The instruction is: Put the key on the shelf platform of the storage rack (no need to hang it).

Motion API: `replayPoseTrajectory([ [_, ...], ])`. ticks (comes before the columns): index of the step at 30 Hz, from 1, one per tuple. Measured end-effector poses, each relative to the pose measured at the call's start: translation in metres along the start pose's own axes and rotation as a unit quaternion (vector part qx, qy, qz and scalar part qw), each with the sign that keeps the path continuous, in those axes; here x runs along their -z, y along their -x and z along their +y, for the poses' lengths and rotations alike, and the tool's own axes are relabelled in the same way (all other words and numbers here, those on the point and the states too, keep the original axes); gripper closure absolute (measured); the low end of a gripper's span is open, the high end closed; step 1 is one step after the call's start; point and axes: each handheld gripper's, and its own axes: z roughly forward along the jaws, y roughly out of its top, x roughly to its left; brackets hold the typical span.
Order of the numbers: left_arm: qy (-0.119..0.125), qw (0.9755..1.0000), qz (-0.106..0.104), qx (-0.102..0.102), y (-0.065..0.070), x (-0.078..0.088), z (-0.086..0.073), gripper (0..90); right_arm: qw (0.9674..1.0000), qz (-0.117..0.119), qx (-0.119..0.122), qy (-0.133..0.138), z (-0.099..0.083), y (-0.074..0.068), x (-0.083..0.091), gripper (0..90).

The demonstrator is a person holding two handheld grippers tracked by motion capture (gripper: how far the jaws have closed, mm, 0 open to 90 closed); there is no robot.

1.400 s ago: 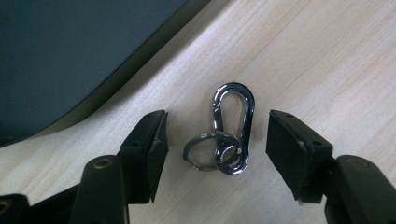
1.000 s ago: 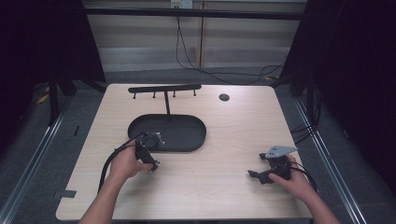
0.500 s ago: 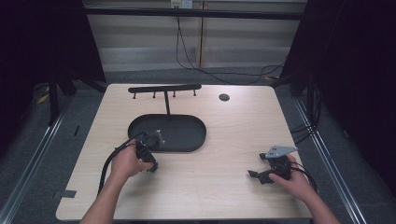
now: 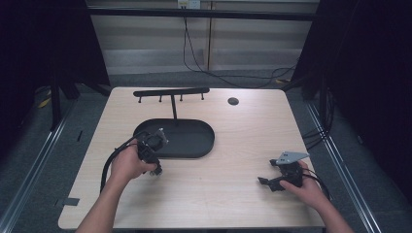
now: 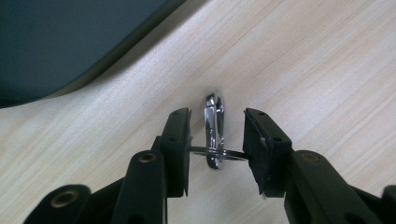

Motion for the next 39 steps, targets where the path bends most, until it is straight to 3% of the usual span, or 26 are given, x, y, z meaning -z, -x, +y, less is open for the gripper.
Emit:
replayPoseTrajectory([
  [23, 0.009, 0.9999, -0.003, 0.01, -0.001, 0.04, 0.01, 62.1, 1.0, 0.0, 0.0, 0.0, 0.0, 0.0, 0.0, 11.5],
  [39, 0.01, 0.9998, -0.006, 0.015, -0.003, 0.054, 0.015, 62.1, 1.0, 0.0, 0.0, 0.0, 0.0, 0.0, 0.0, 11.5],
])
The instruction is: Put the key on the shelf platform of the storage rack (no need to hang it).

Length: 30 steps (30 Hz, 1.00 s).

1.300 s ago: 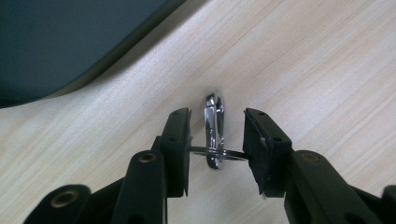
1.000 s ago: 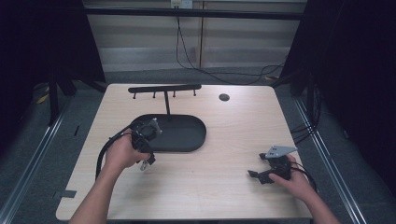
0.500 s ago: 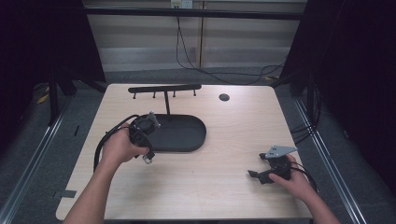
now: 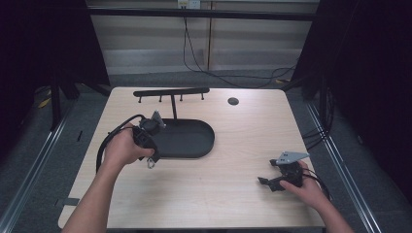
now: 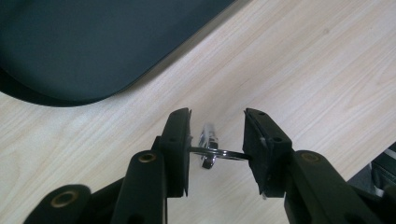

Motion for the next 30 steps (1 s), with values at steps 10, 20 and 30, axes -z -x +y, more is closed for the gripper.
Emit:
replayPoseTrajectory([
  [10, 0.003, 1.0, -0.003, 0.001, 0.0, 0.01, 0.006, 62.1, 1.0, 0.0, 0.0, 0.0, 0.0, 0.0, 0.0, 11.5],
  [20, 0.005, 1.0, -0.005, 0.006, 0.0, 0.018, 0.01, 62.1, 1.0, 0.0, 0.0, 0.0, 0.0, 0.0, 0.0, 11.5],
  [30, 0.008, 0.9999, 0.0, 0.013, -0.002, 0.026, 0.015, 62.0, 1.0, 0.0, 0.0, 0.001, 0.0, 0.0, 0.0, 11.5],
])
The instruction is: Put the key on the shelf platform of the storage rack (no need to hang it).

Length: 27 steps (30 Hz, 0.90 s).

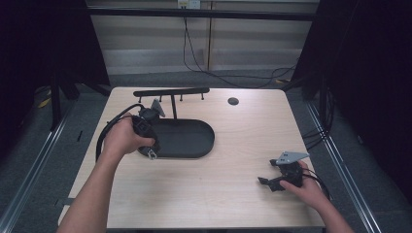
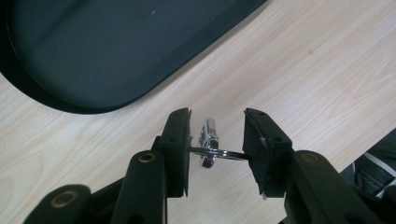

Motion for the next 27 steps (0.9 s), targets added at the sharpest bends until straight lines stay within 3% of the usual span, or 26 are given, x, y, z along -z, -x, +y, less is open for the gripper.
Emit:
replayPoseTrajectory([
  [27, 0.025, 0.9995, -0.005, 0.016, -0.012, 0.009, 0.022, 62.1, 1.0, 0.0, 0.0, 0.0, 0.0, 0.0, 0.0, 11.5],
])
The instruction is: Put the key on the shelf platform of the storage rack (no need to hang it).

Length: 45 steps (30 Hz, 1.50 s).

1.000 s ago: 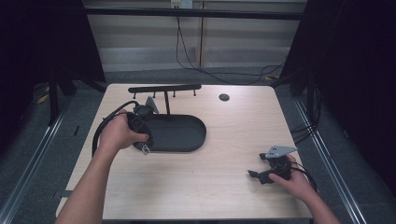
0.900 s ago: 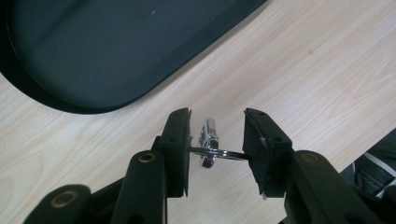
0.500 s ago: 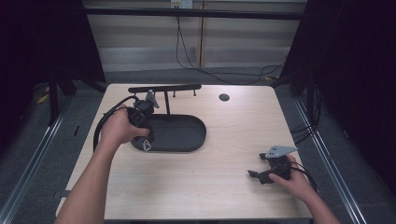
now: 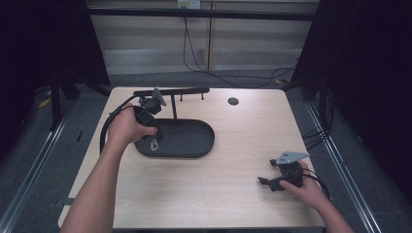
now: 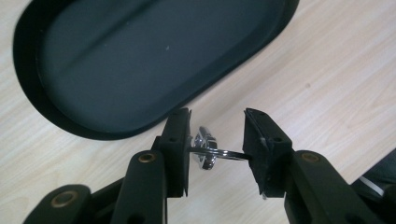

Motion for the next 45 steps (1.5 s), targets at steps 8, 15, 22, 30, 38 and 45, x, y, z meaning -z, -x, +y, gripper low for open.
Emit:
replayPoseTrajectory([
  [8, 0.011, 0.9999, 0.007, 0.007, -0.001, -0.001, 0.009, 62.0, 1.0, 0.0, 0.0, 0.0, 0.0, 0.0, 0.0, 11.5],
  [15, 0.019, 0.9997, 0.012, 0.013, -0.003, -0.008, 0.015, 62.0, 1.0, 0.0, 0.0, 0.0, 0.0, 0.0, 0.0, 11.5],
  [22, 0.026, 0.9995, 0.013, 0.016, -0.004, -0.015, 0.019, 62.0, 1.0, 0.0, 0.0, 0.0, 0.0, 0.0, 0.0, 11.5],
  [30, 0.029, 0.9992, 0.02, 0.017, -0.002, -0.022, 0.023, 62.0, 1.0, 0.0, 0.0, 0.0, 0.0, 0.0, 0.0, 11.5],
  [38, 0.035, 0.999, 0.022, 0.019, -0.002, -0.028, 0.024, 62.0, 1.0, 0.0, 0.0, 0.0, 0.0, 0.0, 0.0, 11.5],
  [45, 0.037, 0.9987, 0.023, 0.026, -0.004, -0.037, 0.025, 62.0, 1.0, 0.0, 0.0, 0.0, 0.0, 0.0, 0.0, 11.5],
])
